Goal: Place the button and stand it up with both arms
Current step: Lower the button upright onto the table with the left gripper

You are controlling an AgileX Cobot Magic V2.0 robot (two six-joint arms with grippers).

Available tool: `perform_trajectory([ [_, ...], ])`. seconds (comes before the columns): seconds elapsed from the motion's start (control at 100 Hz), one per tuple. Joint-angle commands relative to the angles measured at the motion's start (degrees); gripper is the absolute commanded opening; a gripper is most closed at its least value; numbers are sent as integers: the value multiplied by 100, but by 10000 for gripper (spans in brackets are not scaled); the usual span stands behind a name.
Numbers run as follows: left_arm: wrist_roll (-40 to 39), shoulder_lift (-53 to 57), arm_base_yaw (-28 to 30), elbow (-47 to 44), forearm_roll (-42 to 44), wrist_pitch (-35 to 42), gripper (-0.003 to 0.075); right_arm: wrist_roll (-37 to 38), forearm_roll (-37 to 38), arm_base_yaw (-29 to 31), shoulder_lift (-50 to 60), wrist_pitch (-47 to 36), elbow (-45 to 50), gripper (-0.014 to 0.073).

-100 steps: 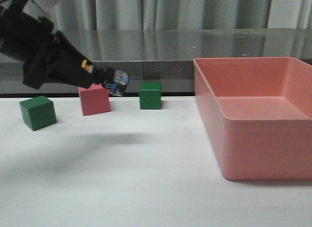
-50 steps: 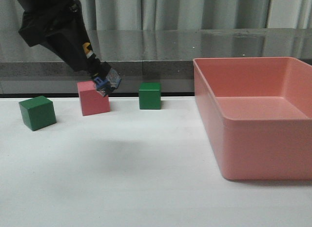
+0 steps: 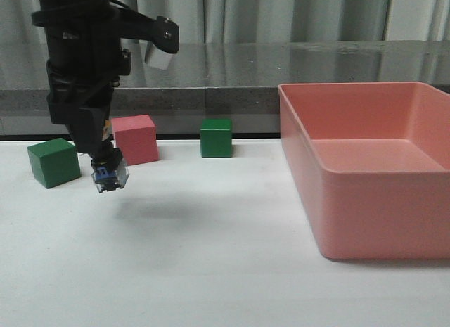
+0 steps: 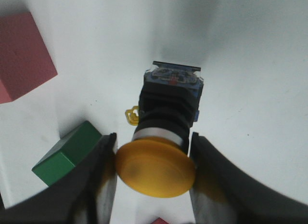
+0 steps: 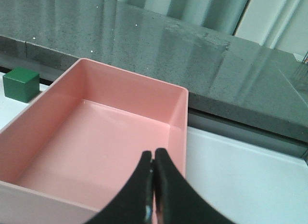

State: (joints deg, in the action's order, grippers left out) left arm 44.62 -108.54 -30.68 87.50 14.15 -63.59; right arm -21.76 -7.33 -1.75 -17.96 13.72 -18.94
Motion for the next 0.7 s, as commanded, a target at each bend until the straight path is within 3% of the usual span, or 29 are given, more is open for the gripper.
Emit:
perform_trajectory([
  [0.0, -265, 173, -98, 236, 215, 26, -19, -16, -20, 32, -29, -426, -132, -62],
  [0.69, -296, -388, -405, 253, 581, -137, -19, -16, -20, 32, -29, -426, -132, -62],
])
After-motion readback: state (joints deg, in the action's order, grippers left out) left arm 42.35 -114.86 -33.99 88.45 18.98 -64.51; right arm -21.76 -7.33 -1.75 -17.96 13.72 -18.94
